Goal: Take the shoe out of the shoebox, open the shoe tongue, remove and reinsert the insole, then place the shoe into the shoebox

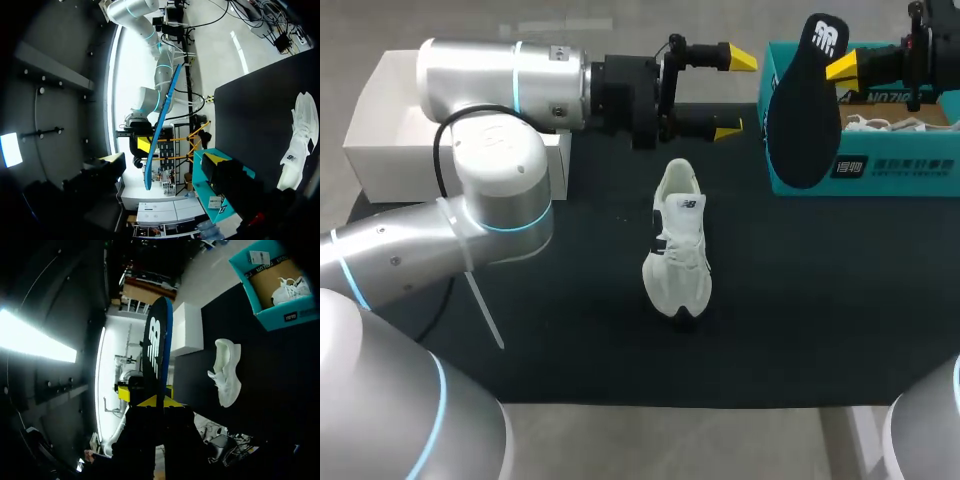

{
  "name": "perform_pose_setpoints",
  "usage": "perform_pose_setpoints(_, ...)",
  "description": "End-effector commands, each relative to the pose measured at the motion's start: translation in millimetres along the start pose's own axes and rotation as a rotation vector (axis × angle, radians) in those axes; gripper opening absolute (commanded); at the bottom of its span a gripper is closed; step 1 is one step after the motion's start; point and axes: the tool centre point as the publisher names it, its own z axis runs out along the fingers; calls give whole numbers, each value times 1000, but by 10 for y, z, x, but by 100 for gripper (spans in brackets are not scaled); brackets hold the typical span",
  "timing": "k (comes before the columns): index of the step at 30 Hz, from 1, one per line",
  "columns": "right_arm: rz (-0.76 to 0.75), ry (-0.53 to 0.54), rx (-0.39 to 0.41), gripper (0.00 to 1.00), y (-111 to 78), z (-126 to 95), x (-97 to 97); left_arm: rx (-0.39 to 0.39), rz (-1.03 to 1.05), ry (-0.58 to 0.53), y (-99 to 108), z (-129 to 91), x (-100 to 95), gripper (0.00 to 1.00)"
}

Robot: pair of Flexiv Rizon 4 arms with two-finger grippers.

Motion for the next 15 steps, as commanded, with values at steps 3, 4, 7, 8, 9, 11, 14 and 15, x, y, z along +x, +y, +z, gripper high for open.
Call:
perform_pose_setpoints(3,32,-48,112,0,337,139,28,-8,12,-28,-55,34,21,100)
perform_pose_setpoints(4,37,-54,119,0,357,164,29,-7,13,-29,-53,37,17,100)
perform_pose_setpoints(7,39,-68,126,0,404,242,23,-3,15,-36,-32,73,13,100)
perform_pose_setpoints(8,43,-60,123,0,419,268,29,1,15,-43,-25,90,12,100)
perform_pose_setpoints(9,43,-59,123,0,433,295,36,1,16,-45,-18,106,13,100)
perform_pose_setpoints(11,40,-67,120,0,457,343,41,2,15,-52,-4,142,14,100)
perform_pose_setpoints(14,43,-61,115,0,484,410,35,3,19,-55,-7,180,11,99)
perform_pose_setpoints(15,45,-59,115,0,488,427,32,3,20,-55,-7,184,11,97)
